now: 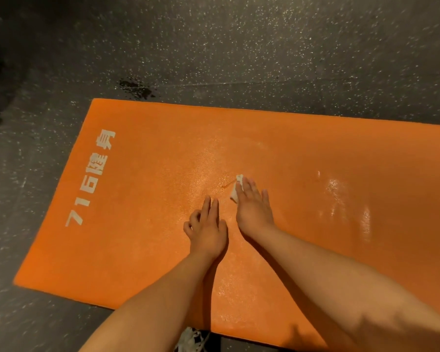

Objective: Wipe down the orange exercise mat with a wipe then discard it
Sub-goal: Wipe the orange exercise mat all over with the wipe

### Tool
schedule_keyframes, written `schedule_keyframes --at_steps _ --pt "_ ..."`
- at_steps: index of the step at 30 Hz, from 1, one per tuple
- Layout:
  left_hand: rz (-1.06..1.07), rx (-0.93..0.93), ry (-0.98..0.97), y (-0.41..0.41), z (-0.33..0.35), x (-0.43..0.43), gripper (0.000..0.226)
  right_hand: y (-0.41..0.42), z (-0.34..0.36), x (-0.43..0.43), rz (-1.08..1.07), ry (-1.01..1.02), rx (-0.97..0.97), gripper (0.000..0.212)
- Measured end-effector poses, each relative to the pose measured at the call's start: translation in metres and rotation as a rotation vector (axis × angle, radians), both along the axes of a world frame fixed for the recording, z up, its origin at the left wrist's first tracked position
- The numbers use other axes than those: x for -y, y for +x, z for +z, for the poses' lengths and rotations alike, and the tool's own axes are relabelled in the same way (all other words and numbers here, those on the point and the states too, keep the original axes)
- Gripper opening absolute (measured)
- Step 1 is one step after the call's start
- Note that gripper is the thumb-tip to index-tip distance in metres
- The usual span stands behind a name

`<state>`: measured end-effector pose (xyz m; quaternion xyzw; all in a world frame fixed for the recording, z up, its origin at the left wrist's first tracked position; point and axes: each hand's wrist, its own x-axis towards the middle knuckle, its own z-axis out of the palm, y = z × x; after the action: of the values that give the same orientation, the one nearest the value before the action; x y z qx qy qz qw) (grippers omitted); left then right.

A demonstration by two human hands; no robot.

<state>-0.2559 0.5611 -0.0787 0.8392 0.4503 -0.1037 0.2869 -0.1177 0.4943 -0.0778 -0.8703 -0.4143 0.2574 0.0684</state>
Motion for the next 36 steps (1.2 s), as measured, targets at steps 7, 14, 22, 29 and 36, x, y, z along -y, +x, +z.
schedule_keyframes --at_steps 7,14,22,29,36 --pt "0.035 0.073 -0.078 -0.006 -0.003 -0.006 0.068 -0.020 -0.006 -0.006 0.311 0.057 -0.033 0.075" --pt "0.031 0.070 -0.082 -0.006 -0.004 -0.006 0.066 -0.029 0.001 -0.017 0.177 0.031 -0.048 0.075" --pt "0.018 0.046 -0.069 -0.006 -0.008 -0.005 0.067 -0.017 -0.005 -0.016 0.052 0.051 -0.032 0.080" --pt "-0.012 0.045 -0.052 -0.009 -0.010 -0.005 0.065 -0.006 -0.014 -0.013 0.140 0.065 0.001 0.077" --pt "0.009 0.050 -0.042 -0.009 -0.011 -0.004 0.063 -0.032 -0.014 -0.009 0.199 0.110 -0.042 0.058"
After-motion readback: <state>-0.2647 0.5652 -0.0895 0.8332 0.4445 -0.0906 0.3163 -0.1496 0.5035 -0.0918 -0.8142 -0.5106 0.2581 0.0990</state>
